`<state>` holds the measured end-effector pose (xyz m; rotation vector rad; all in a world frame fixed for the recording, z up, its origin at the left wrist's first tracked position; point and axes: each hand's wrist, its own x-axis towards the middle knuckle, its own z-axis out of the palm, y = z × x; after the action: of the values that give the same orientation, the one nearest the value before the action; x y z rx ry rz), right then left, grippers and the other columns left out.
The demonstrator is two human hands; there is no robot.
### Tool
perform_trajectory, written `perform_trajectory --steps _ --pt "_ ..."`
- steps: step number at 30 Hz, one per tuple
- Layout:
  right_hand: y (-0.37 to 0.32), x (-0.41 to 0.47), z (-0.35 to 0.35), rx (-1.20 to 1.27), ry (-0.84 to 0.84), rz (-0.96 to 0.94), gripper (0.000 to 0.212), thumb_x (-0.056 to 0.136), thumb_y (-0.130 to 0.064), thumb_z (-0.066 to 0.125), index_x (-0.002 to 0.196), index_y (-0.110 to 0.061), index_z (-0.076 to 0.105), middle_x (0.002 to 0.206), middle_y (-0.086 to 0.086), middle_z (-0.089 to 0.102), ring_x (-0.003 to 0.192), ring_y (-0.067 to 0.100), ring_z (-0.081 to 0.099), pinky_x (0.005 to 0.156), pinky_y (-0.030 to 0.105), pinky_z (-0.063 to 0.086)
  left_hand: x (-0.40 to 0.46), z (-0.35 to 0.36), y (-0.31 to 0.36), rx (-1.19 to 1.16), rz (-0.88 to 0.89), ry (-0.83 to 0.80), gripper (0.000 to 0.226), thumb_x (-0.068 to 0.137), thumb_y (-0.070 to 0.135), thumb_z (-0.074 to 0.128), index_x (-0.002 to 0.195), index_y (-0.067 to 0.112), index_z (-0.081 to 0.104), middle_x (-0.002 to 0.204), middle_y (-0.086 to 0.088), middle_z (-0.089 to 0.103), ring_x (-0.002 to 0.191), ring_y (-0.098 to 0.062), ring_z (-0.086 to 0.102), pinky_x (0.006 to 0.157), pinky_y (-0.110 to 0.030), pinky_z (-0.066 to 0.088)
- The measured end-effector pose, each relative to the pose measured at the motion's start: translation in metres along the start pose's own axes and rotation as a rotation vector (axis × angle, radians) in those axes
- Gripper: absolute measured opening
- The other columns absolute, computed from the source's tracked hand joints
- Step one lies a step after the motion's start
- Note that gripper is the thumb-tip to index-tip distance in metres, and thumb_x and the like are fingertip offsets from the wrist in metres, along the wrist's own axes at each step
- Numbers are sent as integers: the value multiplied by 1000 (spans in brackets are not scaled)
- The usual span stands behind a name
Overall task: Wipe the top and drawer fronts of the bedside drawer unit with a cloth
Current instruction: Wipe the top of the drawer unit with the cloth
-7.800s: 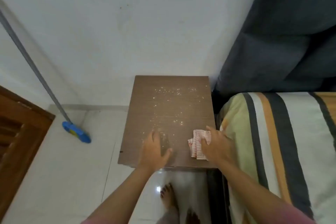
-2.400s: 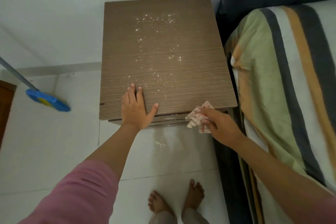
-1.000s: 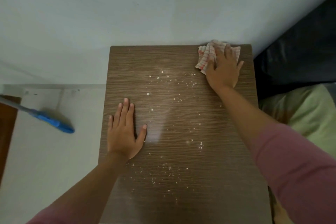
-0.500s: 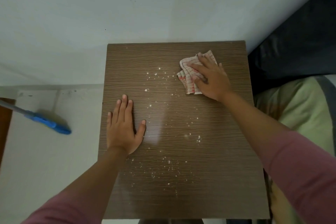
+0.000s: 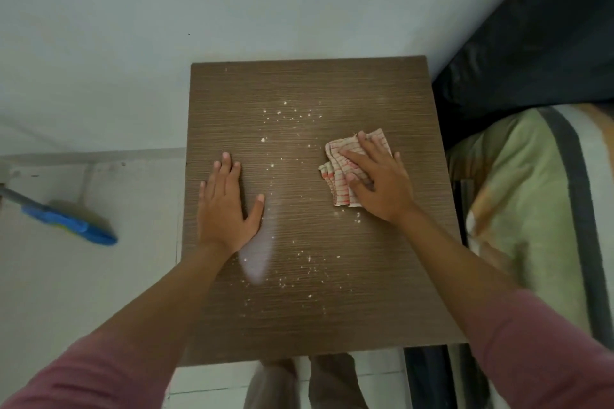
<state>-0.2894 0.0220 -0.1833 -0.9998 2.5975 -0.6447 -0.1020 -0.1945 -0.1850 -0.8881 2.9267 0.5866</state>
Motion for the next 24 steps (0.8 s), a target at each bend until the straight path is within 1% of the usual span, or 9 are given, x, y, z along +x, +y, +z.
perform_trajectory --steps 3,5,10,13,16,19,24 --pt "-5 -22 6 5 15 12 47 88 -49 42 135 -42 42 156 -10 18 144 12 10 111 55 8 -33 -5 -7 -83 94 -45 76 89 53 37 143 1 31 156 -12 17 144 -27 14 114 -52 16" --pt "-9 -35 10 -1 25 16 50 87 -52 37 135 -42 42 156 -10 19 144 13 11 111 55 9 -65 -7 -14 -63 138 -53 75 89 53 40 142 0 34 155 -14 21 143 -29 18 112 -53 21" --pt "-15 -60 18 1 36 40 50 86 -52 35 135 -43 41 156 -10 19 144 12 10 111 55 9 -125 3 -18 5 85 -75 77 86 55 42 141 1 34 153 -15 23 139 -33 25 110 -50 22" --pt "-17 -75 22 -17 44 50 49 87 -52 35 135 -44 41 156 -11 18 144 11 10 111 54 9 -134 13 -20 57 99 -81 78 87 54 39 143 0 31 154 -16 21 140 -34 22 110 -51 22" --pt "-20 -88 24 -5 47 62 49 87 -53 35 135 -42 42 156 -11 18 144 12 10 112 52 8 -132 15 -20 89 97 -65 78 87 54 40 142 0 31 154 -17 21 140 -34 21 111 -50 19" --pt "-22 -98 26 11 58 67 49 87 -53 35 135 -41 43 156 -10 19 144 13 10 111 52 6 -133 15 -21 90 102 -59 78 87 54 40 143 1 30 154 -17 21 141 -34 20 111 -50 18" --pt "-26 -114 31 13 63 83 50 87 -54 36 135 -41 43 156 -10 18 144 14 11 111 54 8 -133 16 -22 75 97 -41 79 86 55 40 143 2 30 154 -16 21 141 -33 19 112 -51 20"
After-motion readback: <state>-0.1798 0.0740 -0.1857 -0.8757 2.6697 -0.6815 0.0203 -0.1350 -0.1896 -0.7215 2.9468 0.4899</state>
